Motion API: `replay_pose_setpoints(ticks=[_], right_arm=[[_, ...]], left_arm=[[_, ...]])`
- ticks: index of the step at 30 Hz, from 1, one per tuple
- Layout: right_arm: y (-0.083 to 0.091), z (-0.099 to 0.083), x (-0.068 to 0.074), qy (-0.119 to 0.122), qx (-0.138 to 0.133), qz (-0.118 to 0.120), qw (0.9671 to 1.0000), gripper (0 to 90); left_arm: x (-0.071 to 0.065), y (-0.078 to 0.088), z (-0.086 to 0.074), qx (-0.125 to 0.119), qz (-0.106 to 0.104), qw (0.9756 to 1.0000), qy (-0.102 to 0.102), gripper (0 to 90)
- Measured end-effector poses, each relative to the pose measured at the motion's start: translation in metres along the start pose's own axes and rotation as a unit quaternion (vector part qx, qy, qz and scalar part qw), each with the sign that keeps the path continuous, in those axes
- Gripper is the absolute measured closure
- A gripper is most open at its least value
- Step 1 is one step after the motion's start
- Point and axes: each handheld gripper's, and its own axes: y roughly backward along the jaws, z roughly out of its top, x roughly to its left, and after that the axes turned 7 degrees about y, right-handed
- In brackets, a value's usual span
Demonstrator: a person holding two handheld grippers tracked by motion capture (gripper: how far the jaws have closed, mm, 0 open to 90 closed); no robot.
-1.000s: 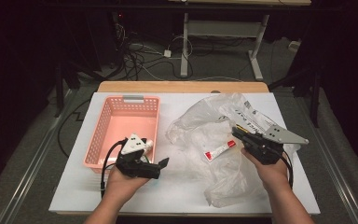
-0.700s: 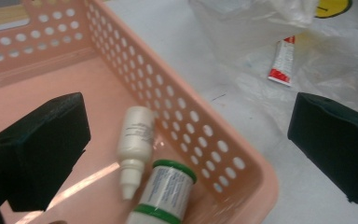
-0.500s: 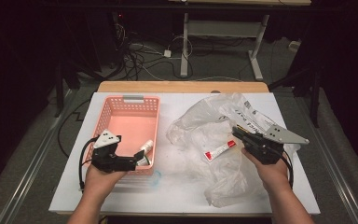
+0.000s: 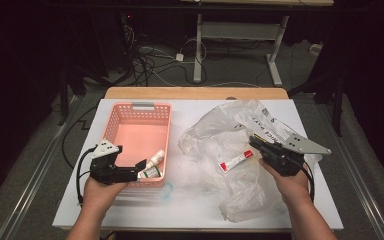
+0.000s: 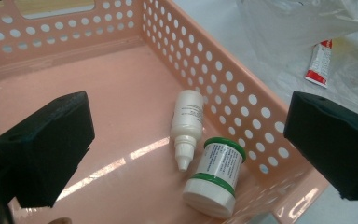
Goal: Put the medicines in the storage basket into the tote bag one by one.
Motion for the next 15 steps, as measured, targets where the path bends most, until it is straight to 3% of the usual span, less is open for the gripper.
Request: replay_pose_setpoints(ticks=[7,11,15], right_arm=[[-0.001,0.002,0.001,-0.001,-0.001,0.004,1.0000,90.0],[-0.001,0.001,0.000,-0.002,-0.002,0.002,1.0000,90.0],[0.000,0.002,0.000,-0.002,-0.003,0.003,1.0000,90.0]], left_arm=[[-0.005,-0.005,0.010,0.014,-0.014,0.9998,-0.008,5.7],[-0.009,-0.009,0.018,0.044,-0.021,0.9984,-0.029,14.9],[-0.009,-0.021,0.026,0.098,-0.027,0.9940,-0.038,20.2]])
